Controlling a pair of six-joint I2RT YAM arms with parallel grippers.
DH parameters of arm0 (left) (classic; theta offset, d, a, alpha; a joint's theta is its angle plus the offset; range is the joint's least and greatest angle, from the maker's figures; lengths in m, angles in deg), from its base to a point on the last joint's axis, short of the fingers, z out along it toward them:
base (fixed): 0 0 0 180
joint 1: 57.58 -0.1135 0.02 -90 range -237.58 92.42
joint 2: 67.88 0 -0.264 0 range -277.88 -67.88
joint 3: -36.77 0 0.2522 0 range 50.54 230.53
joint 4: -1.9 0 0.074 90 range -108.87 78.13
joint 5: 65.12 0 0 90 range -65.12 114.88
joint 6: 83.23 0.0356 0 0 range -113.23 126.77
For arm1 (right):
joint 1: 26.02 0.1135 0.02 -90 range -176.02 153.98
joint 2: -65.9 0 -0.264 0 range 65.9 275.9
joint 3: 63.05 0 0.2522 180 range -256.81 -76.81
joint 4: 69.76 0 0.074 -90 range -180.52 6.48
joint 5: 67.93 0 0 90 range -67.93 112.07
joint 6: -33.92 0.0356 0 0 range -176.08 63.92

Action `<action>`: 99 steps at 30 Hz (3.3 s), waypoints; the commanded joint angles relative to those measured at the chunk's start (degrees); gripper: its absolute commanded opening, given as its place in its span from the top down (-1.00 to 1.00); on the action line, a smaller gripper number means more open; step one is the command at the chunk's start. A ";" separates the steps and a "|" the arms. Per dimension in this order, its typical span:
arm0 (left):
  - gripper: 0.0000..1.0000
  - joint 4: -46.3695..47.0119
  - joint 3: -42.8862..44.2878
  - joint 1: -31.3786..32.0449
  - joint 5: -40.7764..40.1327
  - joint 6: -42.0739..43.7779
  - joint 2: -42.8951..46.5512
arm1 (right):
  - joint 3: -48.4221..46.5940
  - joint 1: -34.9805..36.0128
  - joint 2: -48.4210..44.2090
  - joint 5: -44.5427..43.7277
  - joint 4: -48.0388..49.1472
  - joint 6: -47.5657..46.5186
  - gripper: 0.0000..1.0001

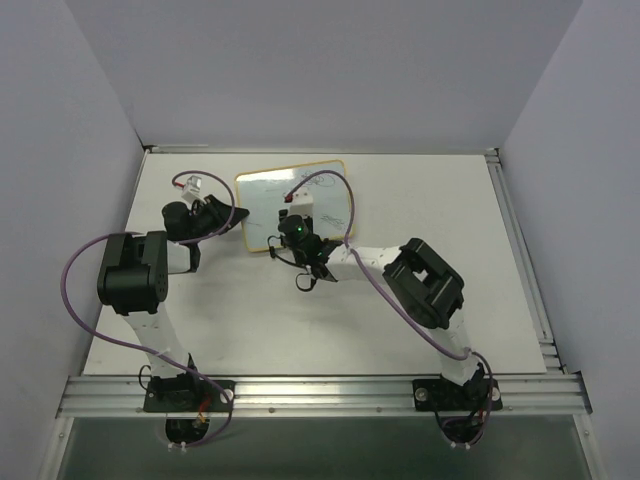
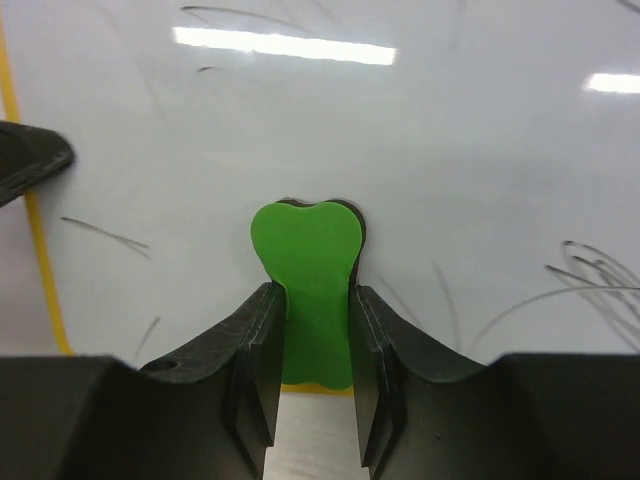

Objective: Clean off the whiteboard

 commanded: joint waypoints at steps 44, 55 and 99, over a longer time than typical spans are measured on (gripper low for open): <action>0.71 0.08 0.31 0.19 -1.17 1.12 0.11 | 9.55 -7.66 -6.12 -5.19 -3.19 -0.10 1.00; 0.71 0.08 0.31 0.11 -1.08 1.30 0.11 | 16.50 -10.39 -10.36 -5.72 -1.43 0.24 1.00; 0.72 -0.19 0.14 0.28 -0.56 1.56 0.73 | 12.38 -4.07 -6.94 -8.97 -2.74 1.30 1.00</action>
